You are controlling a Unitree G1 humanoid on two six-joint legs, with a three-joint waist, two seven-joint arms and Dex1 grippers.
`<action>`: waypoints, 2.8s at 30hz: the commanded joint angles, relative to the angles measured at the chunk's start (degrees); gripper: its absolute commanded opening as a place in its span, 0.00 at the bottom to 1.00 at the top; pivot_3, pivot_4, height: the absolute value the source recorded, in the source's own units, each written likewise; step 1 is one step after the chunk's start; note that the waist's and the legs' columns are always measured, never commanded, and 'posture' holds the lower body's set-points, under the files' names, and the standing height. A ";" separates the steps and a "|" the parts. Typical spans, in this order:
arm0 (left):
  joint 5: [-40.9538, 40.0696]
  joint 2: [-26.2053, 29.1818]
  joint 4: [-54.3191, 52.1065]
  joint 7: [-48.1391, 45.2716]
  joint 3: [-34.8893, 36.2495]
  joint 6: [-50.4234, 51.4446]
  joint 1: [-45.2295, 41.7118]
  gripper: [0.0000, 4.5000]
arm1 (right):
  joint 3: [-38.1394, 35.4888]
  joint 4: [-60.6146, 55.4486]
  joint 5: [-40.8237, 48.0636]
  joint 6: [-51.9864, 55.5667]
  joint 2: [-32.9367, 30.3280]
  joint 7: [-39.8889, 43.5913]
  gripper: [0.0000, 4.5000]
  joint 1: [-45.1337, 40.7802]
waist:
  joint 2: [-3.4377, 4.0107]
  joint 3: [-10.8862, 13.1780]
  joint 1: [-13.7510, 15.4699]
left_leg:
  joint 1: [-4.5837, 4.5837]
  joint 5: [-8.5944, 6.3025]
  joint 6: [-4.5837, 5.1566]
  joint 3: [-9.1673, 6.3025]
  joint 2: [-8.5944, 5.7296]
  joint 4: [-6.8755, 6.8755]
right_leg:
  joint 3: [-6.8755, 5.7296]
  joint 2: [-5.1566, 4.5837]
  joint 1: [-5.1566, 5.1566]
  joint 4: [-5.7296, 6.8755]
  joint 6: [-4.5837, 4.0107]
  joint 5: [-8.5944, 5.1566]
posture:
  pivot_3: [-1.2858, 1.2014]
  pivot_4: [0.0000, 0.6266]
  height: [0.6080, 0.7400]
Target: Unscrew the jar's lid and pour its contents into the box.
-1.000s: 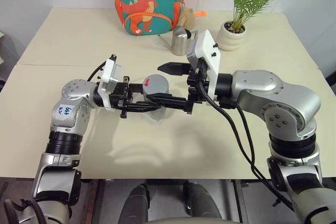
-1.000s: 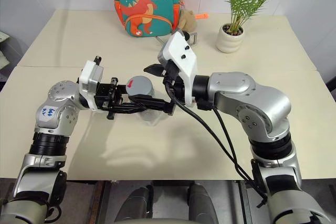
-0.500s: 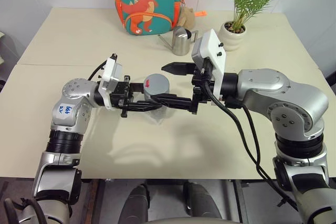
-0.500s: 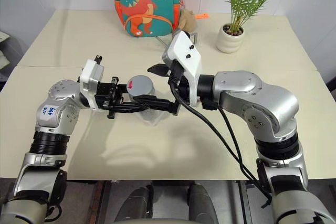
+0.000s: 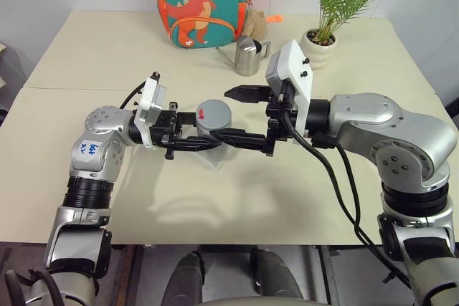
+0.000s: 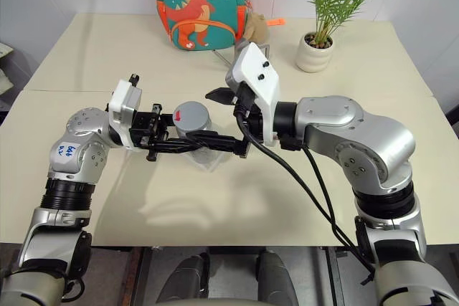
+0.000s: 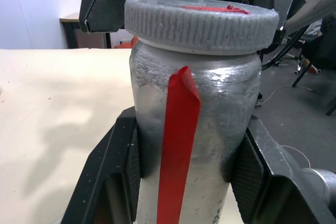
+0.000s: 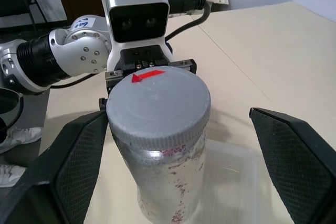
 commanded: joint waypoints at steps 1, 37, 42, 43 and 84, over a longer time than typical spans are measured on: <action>-0.14 -0.01 -0.98 -1.02 0.33 -1.26 -1.58 0.41 | -3.01 -1.86 0.19 -0.40 -1.32 0.05 0.99 0.11 | 0.00 0.00 0.00 | 0.00 0.00 0.00 0.00 0.00 0.00 | 0.00 0.00 0.00 0.00 0.00 0.00 | 0.52 0.24 1.00; 0.61 -1.23 0.60 -1.55 -0.32 -2.94 -2.10 0.41 | -1.95 -1.57 1.95 -1.17 1.82 0.20 0.99 -2.02 | 0.00 0.00 0.03 | 0.00 0.00 0.01 0.00 0.00 0.01 | 0.00 0.00 0.00 0.01 0.00 0.00 | 0.52 0.24 1.00; 0.69 -1.48 1.29 -1.77 -0.37 -3.19 -2.48 0.41 | -0.95 -1.44 1.75 -0.15 1.62 1.19 0.99 -2.92 | 0.00 0.00 0.01 | -0.01 0.00 0.01 0.00 0.00 0.00 | 0.00 0.00 0.00 0.00 0.00 0.00 | 0.52 0.24 1.00; 0.71 -1.53 1.37 -1.82 -0.38 -3.21 -2.51 0.41 | -0.68 -1.46 1.77 0.24 1.42 1.39 0.99 -3.15 | 0.00 0.00 0.01 | -0.01 0.00 0.01 0.00 0.00 0.00 | 0.00 0.00 0.00 0.00 0.00 0.00 | 0.52 0.24 1.00; 1.62 -2.40 2.97 -2.21 -0.22 -4.18 -3.41 0.41 | 1.54 -1.56 -0.84 1.46 -0.12 3.05 0.86 -4.90 | 0.00 0.00 0.00 | -0.01 0.00 0.01 0.00 0.00 0.01 | 0.00 0.00 0.00 0.01 0.00 0.00 | 0.52 0.24 1.00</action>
